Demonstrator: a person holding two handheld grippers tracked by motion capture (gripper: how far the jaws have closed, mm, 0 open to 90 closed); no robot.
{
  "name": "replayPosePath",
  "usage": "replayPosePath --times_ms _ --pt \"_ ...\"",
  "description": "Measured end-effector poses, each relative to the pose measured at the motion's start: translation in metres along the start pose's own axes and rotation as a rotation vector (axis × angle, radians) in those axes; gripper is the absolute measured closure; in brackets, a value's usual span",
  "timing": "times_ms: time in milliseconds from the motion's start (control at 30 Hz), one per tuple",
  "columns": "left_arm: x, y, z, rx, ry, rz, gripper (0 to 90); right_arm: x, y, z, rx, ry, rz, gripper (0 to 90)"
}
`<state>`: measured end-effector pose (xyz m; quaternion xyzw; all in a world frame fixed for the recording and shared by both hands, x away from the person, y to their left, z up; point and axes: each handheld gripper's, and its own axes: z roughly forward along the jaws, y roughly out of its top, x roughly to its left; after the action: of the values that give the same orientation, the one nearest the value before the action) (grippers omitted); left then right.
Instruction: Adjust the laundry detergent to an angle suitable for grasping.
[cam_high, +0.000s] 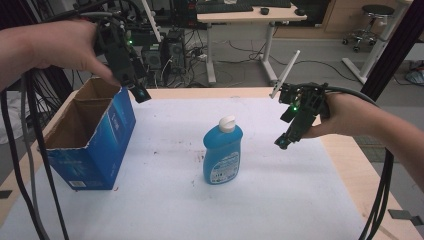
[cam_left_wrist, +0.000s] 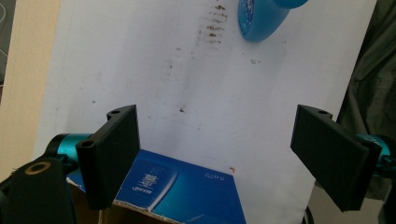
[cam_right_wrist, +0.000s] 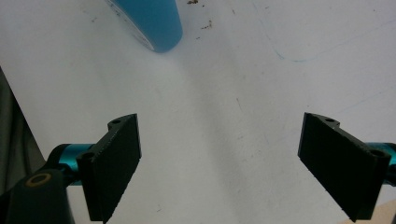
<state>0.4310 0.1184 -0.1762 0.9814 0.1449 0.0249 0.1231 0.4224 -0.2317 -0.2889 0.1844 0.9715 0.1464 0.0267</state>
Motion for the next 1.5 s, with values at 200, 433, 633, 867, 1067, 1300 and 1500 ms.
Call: replayPosePath --times_ms 200,433,633,867,1067,1300,1500 --pt "-0.0004 0.0002 -0.0004 -0.004 0.002 -0.001 15.8 -0.0009 -0.0015 -0.0006 -0.003 0.007 0.002 12.8" --pt "-0.0004 0.0012 0.0 -0.007 0.004 -0.006 15.8 -0.0027 -0.0029 -0.0012 -0.008 0.002 0.005 12.8" --pt "-0.0019 0.0006 -0.0005 -0.002 0.0 -0.008 15.8 -0.0013 -0.0031 -0.0013 -0.009 0.004 -0.001 12.8" --pt "-0.0068 0.0005 -0.0034 -0.007 0.01 0.0 15.8 0.0003 -0.002 -0.0013 -0.007 0.001 -0.006 12.8" --pt "-0.0065 0.001 -0.0038 -0.011 0.01 0.001 15.8 0.0012 -0.0036 -0.0044 -0.02 -0.002 0.0 12.8" --pt "-0.007 0.0041 -0.0028 -0.015 0.012 0.006 15.9 -0.0004 -0.0051 -0.0051 -0.021 -0.006 0.0 12.8" --pt "-0.0093 0.0071 -0.0005 -0.021 0.014 0.023 15.8 -0.0017 -0.0059 -0.0043 -0.019 -0.007 0.003 12.8"
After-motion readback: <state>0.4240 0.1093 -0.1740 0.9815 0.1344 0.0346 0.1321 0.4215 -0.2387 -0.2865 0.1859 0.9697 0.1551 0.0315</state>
